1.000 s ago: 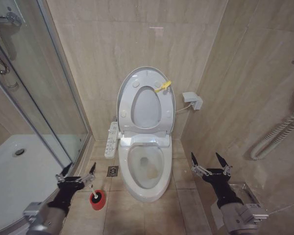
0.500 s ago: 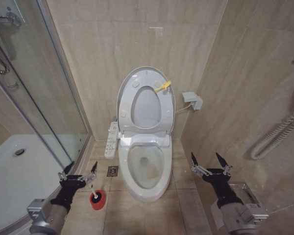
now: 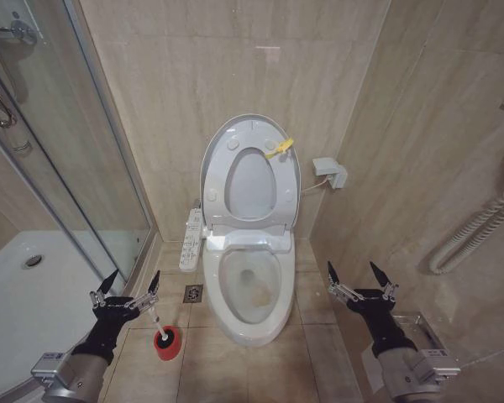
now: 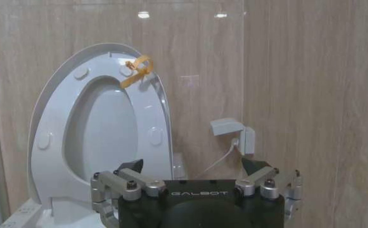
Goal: Open the toilet lid, clean the toilet bowl with a toilet brush, close the toilet lid, and flush.
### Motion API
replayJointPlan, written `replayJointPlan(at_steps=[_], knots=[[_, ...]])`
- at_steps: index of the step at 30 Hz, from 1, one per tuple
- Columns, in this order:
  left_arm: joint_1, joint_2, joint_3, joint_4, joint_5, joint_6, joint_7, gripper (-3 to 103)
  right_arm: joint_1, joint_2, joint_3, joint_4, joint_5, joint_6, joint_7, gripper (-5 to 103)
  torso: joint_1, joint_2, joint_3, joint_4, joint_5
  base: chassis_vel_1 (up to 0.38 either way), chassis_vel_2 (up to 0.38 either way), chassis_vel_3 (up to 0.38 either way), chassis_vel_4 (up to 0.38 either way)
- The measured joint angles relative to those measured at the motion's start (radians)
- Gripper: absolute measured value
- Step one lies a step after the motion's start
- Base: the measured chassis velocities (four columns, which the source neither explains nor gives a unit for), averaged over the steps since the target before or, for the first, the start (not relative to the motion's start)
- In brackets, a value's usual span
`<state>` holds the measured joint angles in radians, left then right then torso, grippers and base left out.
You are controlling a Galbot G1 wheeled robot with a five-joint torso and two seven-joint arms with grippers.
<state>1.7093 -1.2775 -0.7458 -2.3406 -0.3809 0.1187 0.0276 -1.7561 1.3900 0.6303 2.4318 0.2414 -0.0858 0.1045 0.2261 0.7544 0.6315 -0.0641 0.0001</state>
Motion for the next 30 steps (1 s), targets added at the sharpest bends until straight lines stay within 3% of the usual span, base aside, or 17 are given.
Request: replayJointPlan(at_steps=[8, 10, 11, 15, 17, 25, 30], knots=[[0.026, 0.004, -0.004, 0.115, 0.036, -0.091, 0.064, 100, 0.0, 0.0, 0.0, 0.0, 0.0, 0.0, 0.0, 100, 0.0, 0.0, 0.0, 0.0002, -0.0001, 0.0, 0.0, 0.0, 0.0], [0.022, 0.003, -0.001, 0.179, 0.065, -0.149, 0.1, 100, 0.0, 0.0, 0.0, 0.0, 0.0, 0.0, 0.0, 100, 0.0, 0.0, 0.0, 0.0, 0.0, 0.0, 0.0, 0.0, 0.0], [0.022, 0.003, -0.001, 0.179, 0.065, -0.149, 0.1, 100, 0.0, 0.0, 0.0, 0.0, 0.0, 0.0, 0.0, 100, 0.0, 0.0, 0.0, 0.0, 0.0, 0.0, 0.0, 0.0, 0.0], [0.007, -0.002, 0.023, 0.34, 0.087, -0.285, 0.157, 99, 0.0, 0.0, 0.0, 0.0, 0.0, 0.0, 0.0, 100, 0.0, 0.0, 0.0, 0.0001, -0.0002, 0.0, 0.0, 0.0, 0.0], [0.003, -0.007, 0.026, 0.376, 0.093, -0.315, 0.167, 99, 0.0, 0.0, 0.0, 0.0, 0.0, 0.0, 0.0, 100, 0.0, 0.0, 0.0, 0.0, -0.0003, 0.0, 0.0, 0.0, 0.0], [-0.023, -0.033, 0.025, 0.516, 0.155, -0.375, 0.154, 101, 0.0, 0.0, 0.0, 0.0, 0.0, 0.0, 0.0, 100, 0.0, 0.0, 0.0, -0.0001, -0.0001, 0.0, 0.0, 0.0, 0.0], [-0.049, -0.039, 0.027, 0.625, 0.126, -0.441, 0.146, 96, 0.0, 0.0, 0.0, 0.0, 0.0, 0.0, 0.0, 100, 0.0, 0.0, 0.0, 0.0002, -0.0002, 0.0, 0.0, 0.0, 0.0]])
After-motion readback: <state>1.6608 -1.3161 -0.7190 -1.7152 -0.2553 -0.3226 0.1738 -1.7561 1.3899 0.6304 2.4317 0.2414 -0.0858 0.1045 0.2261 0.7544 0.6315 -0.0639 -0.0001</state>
